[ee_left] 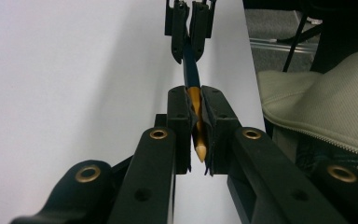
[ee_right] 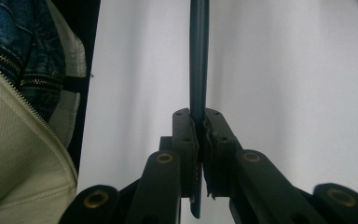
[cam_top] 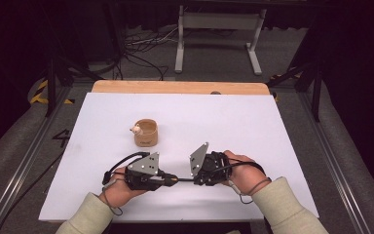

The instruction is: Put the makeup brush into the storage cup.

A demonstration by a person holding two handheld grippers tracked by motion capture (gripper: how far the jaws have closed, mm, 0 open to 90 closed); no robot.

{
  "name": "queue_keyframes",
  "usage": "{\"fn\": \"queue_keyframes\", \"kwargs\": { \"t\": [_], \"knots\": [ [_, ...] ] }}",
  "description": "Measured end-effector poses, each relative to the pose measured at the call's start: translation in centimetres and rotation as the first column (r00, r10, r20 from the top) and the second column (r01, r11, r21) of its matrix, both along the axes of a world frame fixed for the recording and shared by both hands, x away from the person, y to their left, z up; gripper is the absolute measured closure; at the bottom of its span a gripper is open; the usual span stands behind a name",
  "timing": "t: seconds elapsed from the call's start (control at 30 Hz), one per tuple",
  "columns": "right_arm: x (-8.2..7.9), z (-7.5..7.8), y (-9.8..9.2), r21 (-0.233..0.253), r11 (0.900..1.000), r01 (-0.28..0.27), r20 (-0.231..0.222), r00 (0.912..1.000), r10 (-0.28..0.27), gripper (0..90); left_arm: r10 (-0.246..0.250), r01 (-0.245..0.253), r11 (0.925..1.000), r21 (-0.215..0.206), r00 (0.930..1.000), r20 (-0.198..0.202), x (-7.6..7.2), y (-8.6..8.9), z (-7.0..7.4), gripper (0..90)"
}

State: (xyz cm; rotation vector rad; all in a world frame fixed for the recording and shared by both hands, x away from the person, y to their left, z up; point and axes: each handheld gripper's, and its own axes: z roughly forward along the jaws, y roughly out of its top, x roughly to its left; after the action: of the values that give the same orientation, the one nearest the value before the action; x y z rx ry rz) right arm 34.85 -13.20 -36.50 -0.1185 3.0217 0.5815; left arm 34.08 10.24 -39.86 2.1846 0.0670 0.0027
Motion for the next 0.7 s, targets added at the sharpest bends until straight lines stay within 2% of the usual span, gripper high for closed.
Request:
{"fn": "queue_keyframes", "kwargs": {
  "t": [0.07, 0.13, 0.17, 0.23, 0.27, 0.3, 0.43, 0.47, 0.5, 0.53, 0.57, 0.6, 0.63, 0.67, 0.7],
  "knots": [
    [0.0, 0.1, -0.2, 0.033, 0.999, -0.002, 0.006, 1.0, 0.001, 84.6, 0.008, -0.008, 0.9993, -0.036, 0.9999, -0.011, 0.2, 0.3, 0.1, 81.6],
    [0.0, 0.2, -0.4, 0.047, 0.999, 0.004, 0.011, 0.9999, -0.005, 84.6, 0.012, -0.012, 0.9989, -0.045, 0.9998, -0.014, 0.2, 0.4, 0.1, 71.7],
    [-0.1, 0.2, -0.7, 0.079, 0.997, 0.015, 0.015, 0.9998, -0.016, 84.6, 0.015, -0.018, 0.9966, -0.08, 0.9992, -0.036, 0.4, 0.7, 0.2, 69.4],
    [-0.1, 0.3, -1.0, 0.105, 0.994, 0.023, 0.021, 0.9995, -0.025, 84.6, 0.027, -0.031, 0.9936, -0.109, 0.999, -0.037, 0.5, 1.0, 0.2, 65.2],
    [-0.1, 0.3, -1.0, 0.105, 0.994, 0.023, 0.021, 0.9995, -0.025, 84.6, 0.027, -0.031, 0.9936, -0.109, 0.999, -0.037, 0.5, 1.0, 0.2, 59.3],
    [-0.1, 0.3, -1.4, 0.147, 0.989, 0.03, 0.027, 0.999, -0.034, 84.6, 0.039, -0.044, 0.9909, -0.127, 0.9984, -0.04, 0.5, 1.1, 0.2, 55.7],
    [-0.2, 0.3, -2.0, 0.228, 0.972, 0.048, 0.032, 0.9979, -0.056, 84.5, 0.049, -0.055, 0.9833, -0.174, 0.9979, -0.042, 0.7, 1.4, 0.3, 47.8],
    [-0.2, 0.3, -2.0, 0.228, 0.972, 0.048, 0.032, 0.9979, -0.056, 84.5, 0.049, -0.055, 0.9833, -0.174, 0.9979, -0.042, 0.7, 1.4, 0.3, 46.6],
    [-0.2, 0.3, -2.2, 0.253, 0.966, 0.052, 0.032, 0.9976, -0.062, 84.5, 0.053, -0.06, 0.9804, -0.187, 0.9977, -0.043, 0.7, 1.5, 0.3, 46.6],
    [-0.2, 0.2, -2.5, 0.299, 0.952, 0.063, 0.034, 0.9965, -0.077, 84.6, 0.053, -0.061, 0.9778, -0.2, 0.9975, -0.046, 0.7, 1.6, 0.3, 44.9],
    [-0.3, 0.1, -2.6, 0.32, 0.945, 0.07, 0.035, 0.9958, -0.085, 84.5, 0.055, -0.066, 0.9728, -0.222, 0.9971, -0.052, 0.8, 1.8, 0.4, 44.5],
    [-0.3, 0.1, -2.6, 0.32, 0.945, 0.07, 0.035, 0.9958, -0.085, 84.5, 0.055, -0.066, 0.9728, -0.222, 0.9971, -0.052, 0.8, 1.8, 0.4, 44.0],
    [-0.3, -0.2, -2.9, 0.363, 0.929, 0.077, 0.037, 0.9946, -0.097, 84.5, 0.059, -0.072, 0.9672, -0.244, 0.9965, -0.06, 0.8, 1.9, 0.4, 43.2],
    [-0.3, -0.3, -3.0, 0.381, 0.921, 0.08, 0.037, 0.9941, -0.102, 84.5, 0.057, -0.071, 0.9647, -0.254, 0.9963, -0.064, 0.9, 2.0, 0.4, 43.4],
    [-0.3, -0.3, -3.0, 0.381, 0.921, 0.08, 0.037, 0.9941, -0.102, 84.5, 0.057, -0.071, 0.9647, -0.254, 0.9963, -0.064, 0.9, 2.0, 0.4, 43.5]
  ]
}}
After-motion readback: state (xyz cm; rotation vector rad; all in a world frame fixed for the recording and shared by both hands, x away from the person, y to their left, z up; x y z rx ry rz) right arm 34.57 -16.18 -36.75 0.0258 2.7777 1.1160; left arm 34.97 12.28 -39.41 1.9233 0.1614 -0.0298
